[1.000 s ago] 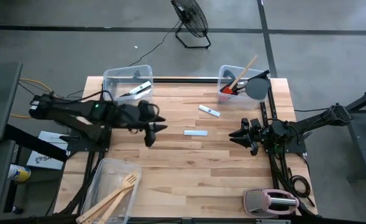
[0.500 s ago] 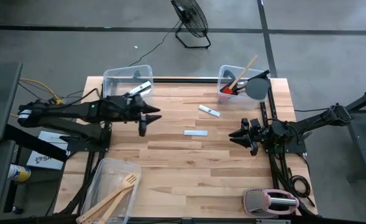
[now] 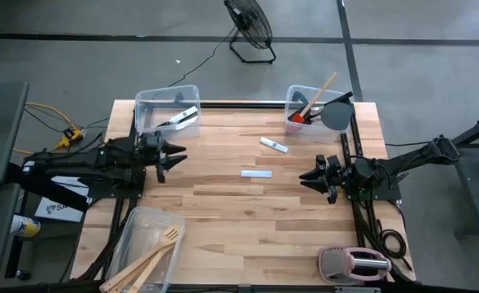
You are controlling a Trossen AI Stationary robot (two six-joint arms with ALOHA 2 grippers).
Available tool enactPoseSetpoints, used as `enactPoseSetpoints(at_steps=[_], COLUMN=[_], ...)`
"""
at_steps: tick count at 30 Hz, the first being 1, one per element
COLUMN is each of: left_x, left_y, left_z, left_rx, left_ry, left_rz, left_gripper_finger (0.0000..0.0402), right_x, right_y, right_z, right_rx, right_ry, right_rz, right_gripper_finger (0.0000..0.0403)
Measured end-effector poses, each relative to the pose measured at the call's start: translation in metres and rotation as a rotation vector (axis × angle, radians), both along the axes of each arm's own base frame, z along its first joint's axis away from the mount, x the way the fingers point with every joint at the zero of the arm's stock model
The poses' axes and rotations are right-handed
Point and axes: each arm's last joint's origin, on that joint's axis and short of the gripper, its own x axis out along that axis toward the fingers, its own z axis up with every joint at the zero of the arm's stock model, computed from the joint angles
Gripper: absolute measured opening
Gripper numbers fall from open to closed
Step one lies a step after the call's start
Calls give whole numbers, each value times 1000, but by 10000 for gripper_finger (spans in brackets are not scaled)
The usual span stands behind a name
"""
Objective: Pick & Place Kitchen Items
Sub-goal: Return To Home Position
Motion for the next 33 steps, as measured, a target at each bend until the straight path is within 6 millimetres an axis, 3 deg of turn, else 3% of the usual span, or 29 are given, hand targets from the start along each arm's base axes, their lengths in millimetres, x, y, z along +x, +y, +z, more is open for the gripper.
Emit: enactPoseSetpoints(at_steps=[9,18,26,33], left_x=[-31,-29,-21,-19], left_y=[-4,-7,-7,-6], left_z=[-25,-29,-48,-55], left_rx=[102,178,215,218], left_ry=[-184,-226,-344,-327], left_rz=[-89,-179,-175,-165], left_gripper_finger=[143,143,143,143], right_x=[0,0,0,0], right_y=[0,0,0,0], right_z=[0,0,0,0], right_rx=[0,0,0,0], right_ry=[1,2,1,1], right_rz=[0,0,0,0], right_gripper_finger=[107,107,107,107])
